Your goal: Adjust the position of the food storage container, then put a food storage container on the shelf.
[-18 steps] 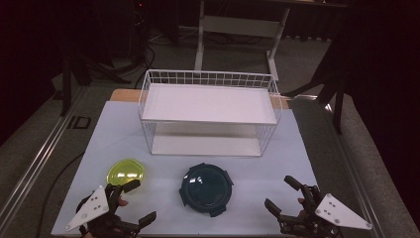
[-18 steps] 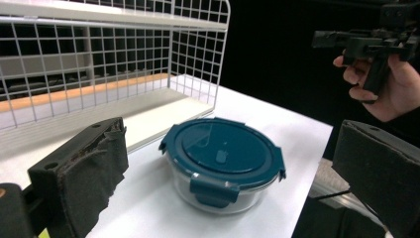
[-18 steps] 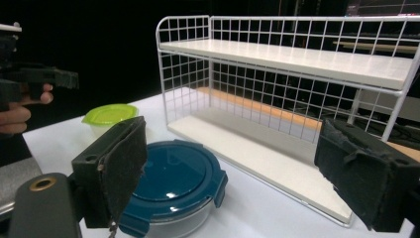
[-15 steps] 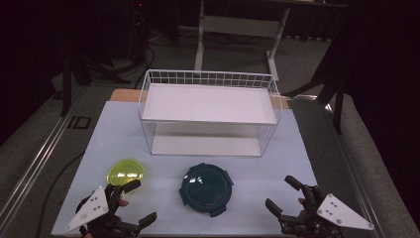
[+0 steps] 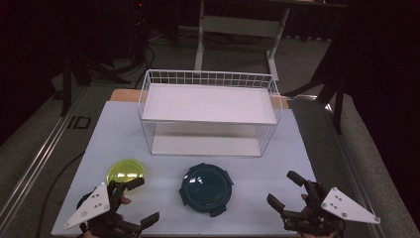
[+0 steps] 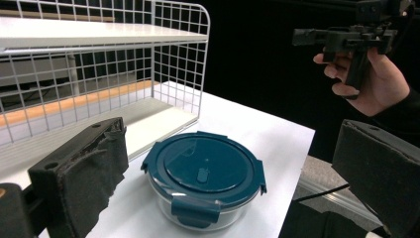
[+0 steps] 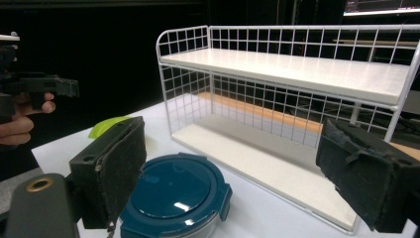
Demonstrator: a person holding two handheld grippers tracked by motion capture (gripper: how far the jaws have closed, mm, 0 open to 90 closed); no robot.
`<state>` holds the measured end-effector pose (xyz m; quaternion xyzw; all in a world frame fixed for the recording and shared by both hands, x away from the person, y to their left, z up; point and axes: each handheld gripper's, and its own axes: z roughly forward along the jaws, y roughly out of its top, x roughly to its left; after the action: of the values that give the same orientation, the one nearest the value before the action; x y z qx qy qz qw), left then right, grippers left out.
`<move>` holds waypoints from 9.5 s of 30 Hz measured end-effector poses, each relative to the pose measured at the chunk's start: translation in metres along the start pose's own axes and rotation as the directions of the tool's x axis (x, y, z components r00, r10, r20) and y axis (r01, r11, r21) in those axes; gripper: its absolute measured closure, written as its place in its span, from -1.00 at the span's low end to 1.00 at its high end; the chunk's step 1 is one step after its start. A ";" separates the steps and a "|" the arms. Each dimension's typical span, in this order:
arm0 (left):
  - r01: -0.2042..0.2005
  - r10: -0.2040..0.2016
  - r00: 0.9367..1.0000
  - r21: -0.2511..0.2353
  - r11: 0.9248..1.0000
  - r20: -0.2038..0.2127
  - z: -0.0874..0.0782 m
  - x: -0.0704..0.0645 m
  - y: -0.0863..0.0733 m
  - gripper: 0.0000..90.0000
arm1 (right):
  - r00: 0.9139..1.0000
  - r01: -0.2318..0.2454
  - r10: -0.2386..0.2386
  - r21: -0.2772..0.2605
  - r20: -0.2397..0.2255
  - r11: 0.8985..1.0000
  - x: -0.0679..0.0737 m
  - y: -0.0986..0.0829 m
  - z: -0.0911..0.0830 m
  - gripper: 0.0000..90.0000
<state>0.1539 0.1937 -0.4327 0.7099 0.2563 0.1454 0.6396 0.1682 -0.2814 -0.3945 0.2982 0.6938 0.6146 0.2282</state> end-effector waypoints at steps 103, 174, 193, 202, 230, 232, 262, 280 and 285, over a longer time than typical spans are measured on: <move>0.069 -0.055 0.997 0.414 0.908 -0.045 0.146 0.039 -0.062 0.99 | 0.998 -0.025 0.030 0.081 -0.064 0.996 -0.009 -0.017 0.021 -0.73; 0.451 -0.497 0.866 0.512 0.731 -0.053 0.169 0.064 -0.040 -0.89 | 0.998 -0.058 0.055 0.311 0.018 0.949 -0.020 -0.037 0.069 -0.78; 0.639 -0.726 0.683 0.548 0.539 -0.083 0.173 0.077 -0.055 0.07 | 0.991 -0.136 0.124 0.397 0.056 0.908 -0.031 -0.049 0.072 -0.68; 0.679 -0.762 0.637 0.549 0.487 -0.112 0.174 0.081 -0.055 0.15 | 0.986 -0.168 0.156 0.427 0.063 0.889 -0.035 -0.055 0.075 -0.62; 0.580 -0.679 0.733 0.567 0.585 -0.050 0.172 0.072 -0.045 0.20 | 0.920 -0.368 0.386 0.491 0.069 0.790 -0.056 -0.071 0.081 -0.48; 0.558 -0.660 0.751 0.564 0.609 -0.029 0.170 0.070 -0.044 0.21 | 0.895 -0.412 0.440 0.505 0.069 0.759 -0.059 -0.075 0.083 -0.44; 0.578 -0.656 0.753 0.527 0.623 -0.050 0.158 0.055 -0.045 0.26 | 0.724 -0.551 0.689 0.602 0.002 0.578 -0.066 -0.088 0.088 0.23; 0.575 -0.648 0.760 0.520 0.632 -0.053 0.156 0.049 -0.025 0.27 | 0.735 -0.562 0.677 0.575 0.018 0.594 -0.062 -0.072 0.080 0.23; 0.573 -0.642 0.765 0.510 0.641 -0.051 0.154 0.050 -0.016 0.27 | 0.742 -0.555 0.670 0.572 0.012 0.604 -0.062 -0.061 0.083 0.23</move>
<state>0.2748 0.0938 -0.4755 0.7296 0.4646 -0.1975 0.4612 0.2612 -0.2696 -0.4700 0.5057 0.7112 0.4602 -0.1634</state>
